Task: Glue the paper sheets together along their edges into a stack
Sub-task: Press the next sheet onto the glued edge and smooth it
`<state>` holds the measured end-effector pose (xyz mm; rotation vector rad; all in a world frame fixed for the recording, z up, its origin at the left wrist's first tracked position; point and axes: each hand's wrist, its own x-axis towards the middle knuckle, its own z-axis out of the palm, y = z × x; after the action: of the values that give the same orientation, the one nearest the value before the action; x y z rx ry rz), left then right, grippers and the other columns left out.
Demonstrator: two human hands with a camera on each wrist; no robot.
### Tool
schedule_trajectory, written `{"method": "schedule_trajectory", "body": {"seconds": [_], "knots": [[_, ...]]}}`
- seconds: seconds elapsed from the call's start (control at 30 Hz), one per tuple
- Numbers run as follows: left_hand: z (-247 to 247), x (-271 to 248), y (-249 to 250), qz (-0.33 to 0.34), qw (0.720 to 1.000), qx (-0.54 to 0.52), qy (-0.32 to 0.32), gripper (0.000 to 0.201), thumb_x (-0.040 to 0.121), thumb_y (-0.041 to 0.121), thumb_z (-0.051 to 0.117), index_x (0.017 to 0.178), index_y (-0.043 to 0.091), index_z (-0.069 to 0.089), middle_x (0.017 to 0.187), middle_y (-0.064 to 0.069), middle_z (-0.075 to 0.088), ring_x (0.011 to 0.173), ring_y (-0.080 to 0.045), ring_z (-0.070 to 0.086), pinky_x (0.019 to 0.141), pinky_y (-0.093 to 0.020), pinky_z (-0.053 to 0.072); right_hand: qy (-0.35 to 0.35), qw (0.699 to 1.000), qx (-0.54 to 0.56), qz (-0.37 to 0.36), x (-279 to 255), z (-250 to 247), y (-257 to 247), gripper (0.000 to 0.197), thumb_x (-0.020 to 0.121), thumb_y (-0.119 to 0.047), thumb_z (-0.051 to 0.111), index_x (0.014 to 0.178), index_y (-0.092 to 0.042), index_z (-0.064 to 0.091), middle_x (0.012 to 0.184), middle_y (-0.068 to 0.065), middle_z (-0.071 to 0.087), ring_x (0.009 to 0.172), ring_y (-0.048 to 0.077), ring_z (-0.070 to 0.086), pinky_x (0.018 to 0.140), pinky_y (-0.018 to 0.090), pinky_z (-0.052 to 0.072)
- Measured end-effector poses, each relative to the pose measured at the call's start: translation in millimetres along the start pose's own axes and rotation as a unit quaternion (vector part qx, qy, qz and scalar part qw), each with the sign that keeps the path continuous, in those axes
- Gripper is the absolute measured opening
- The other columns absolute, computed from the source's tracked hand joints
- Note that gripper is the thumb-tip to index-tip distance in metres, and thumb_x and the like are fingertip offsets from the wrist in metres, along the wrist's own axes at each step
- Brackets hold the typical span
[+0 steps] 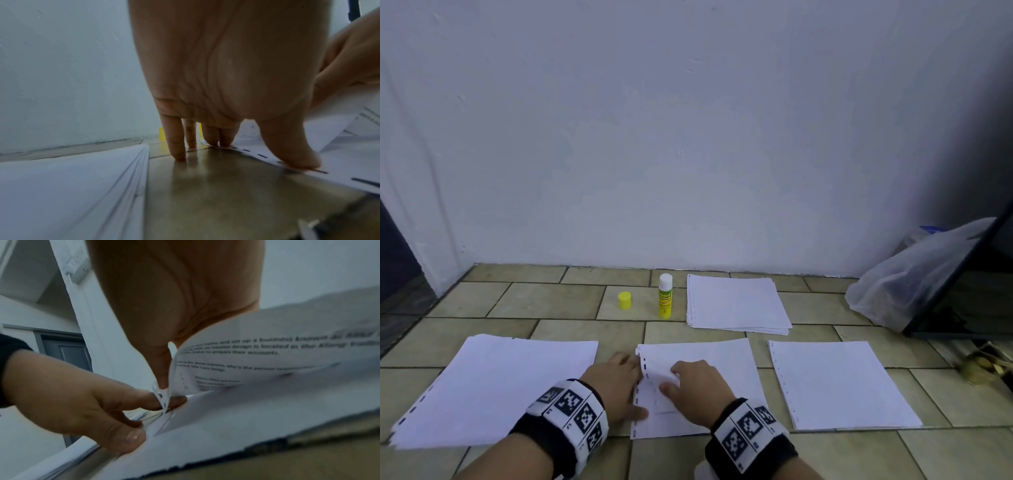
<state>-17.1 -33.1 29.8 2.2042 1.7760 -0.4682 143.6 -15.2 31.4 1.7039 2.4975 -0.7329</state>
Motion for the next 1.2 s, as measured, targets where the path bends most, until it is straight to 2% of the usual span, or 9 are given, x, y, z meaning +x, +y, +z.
{"method": "schedule_trajectory", "body": {"seconds": [0.13, 0.3, 0.4, 0.47, 0.57, 0.67, 0.83, 1.03, 1.2], "knots": [[0, 2, -5, 0.025, 1.000, -0.004, 0.002, 0.074, 0.092, 0.052, 0.052, 0.152, 0.022, 0.022, 0.159, 0.003, 0.015, 0.146, -0.017, 0.012, 0.111, -0.036, 0.032, 0.006, 1.000, 0.003, -0.002, 2, 0, 3, 0.044, 0.096, -0.040, 0.045, 0.125, -0.009, 0.055, 0.126, 0.011, 0.058, 0.116, 0.027, 0.052, 0.094, 0.031, 0.041], [3, -2, -11, 0.039, 0.997, -0.051, 0.043, 0.067, 0.086, 0.047, 0.063, 0.144, 0.025, 0.038, 0.152, 0.007, 0.030, 0.135, -0.012, 0.034, 0.104, -0.028, 0.037, 0.001, 1.000, -0.012, -0.007, 0, -1, 3, 0.047, 0.097, -0.042, 0.044, 0.131, -0.012, 0.051, 0.129, 0.011, 0.057, 0.118, 0.027, 0.051, 0.095, 0.030, 0.040], [6, -3, -14, 0.033, 0.995, -0.070, 0.058, 0.068, 0.084, 0.050, 0.064, 0.143, 0.026, 0.041, 0.151, 0.010, 0.031, 0.132, -0.011, 0.039, 0.104, -0.029, 0.039, 0.001, 0.999, -0.034, -0.011, -1, -1, 1, 0.048, 0.097, -0.043, 0.044, 0.132, -0.011, 0.050, 0.129, 0.011, 0.057, 0.118, 0.027, 0.051, 0.096, 0.030, 0.039], [7, -4, -15, 0.028, 0.996, -0.067, 0.056, 0.066, 0.084, 0.053, 0.062, 0.141, 0.026, 0.044, 0.149, 0.009, 0.033, 0.131, -0.011, 0.040, 0.103, -0.030, 0.041, 0.004, 0.999, -0.036, -0.010, -1, 0, 1, 0.050, 0.097, -0.043, 0.045, 0.137, -0.013, 0.044, 0.131, 0.011, 0.056, 0.119, 0.028, 0.050, 0.098, 0.031, 0.038], [7, -5, -13, 0.024, 0.997, -0.055, 0.043, 0.067, 0.086, 0.054, 0.058, 0.144, 0.025, 0.040, 0.148, 0.006, 0.033, 0.132, -0.012, 0.038, 0.102, -0.032, 0.041, 0.010, 0.999, -0.038, -0.021, -1, 4, 1, 0.052, 0.096, -0.041, 0.045, 0.142, -0.019, 0.036, 0.131, 0.010, 0.055, 0.120, 0.027, 0.050, 0.099, 0.030, 0.037], [7, -4, -11, 0.019, 0.998, -0.059, 0.033, 0.069, 0.087, 0.053, 0.058, 0.147, 0.026, 0.035, 0.152, 0.005, 0.030, 0.134, -0.014, 0.037, 0.106, -0.033, 0.039, 0.003, 0.998, -0.061, -0.024, 1, 7, 0, 0.047, 0.096, -0.042, 0.043, 0.137, -0.019, 0.045, 0.132, 0.009, 0.054, 0.121, 0.026, 0.049, 0.101, 0.031, 0.035], [11, -3, -14, 0.020, 0.997, -0.062, 0.031, 0.070, 0.088, 0.052, 0.057, 0.148, 0.025, 0.033, 0.156, 0.004, 0.024, 0.140, -0.013, 0.029, 0.109, -0.035, 0.037, -0.003, 0.998, -0.056, -0.003, 5, 9, 0, 0.044, 0.096, -0.043, 0.044, 0.130, -0.016, 0.054, 0.130, 0.009, 0.055, 0.121, 0.028, 0.048, 0.101, 0.035, 0.039], [15, -1, -16, 0.029, 0.996, -0.075, 0.040, 0.071, 0.089, 0.053, 0.056, 0.150, 0.027, 0.030, 0.159, 0.007, 0.017, 0.144, -0.009, 0.021, 0.112, -0.033, 0.033, -0.016, 0.998, -0.068, -0.004, 8, 10, 2, 0.044, 0.095, -0.043, 0.044, 0.129, -0.016, 0.054, 0.125, 0.011, 0.056, 0.119, 0.030, 0.047, 0.099, 0.036, 0.041], [20, 1, -18, 0.032, 0.995, -0.080, 0.044, 0.073, 0.089, 0.053, 0.055, 0.151, 0.027, 0.025, 0.161, 0.007, 0.013, 0.146, -0.010, 0.014, 0.115, -0.034, 0.029, -0.025, 0.997, -0.077, -0.009, 5, 6, 3, 0.047, 0.096, -0.043, 0.044, 0.133, -0.016, 0.051, 0.128, 0.011, 0.053, 0.121, 0.029, 0.046, 0.102, 0.034, 0.036]]}}
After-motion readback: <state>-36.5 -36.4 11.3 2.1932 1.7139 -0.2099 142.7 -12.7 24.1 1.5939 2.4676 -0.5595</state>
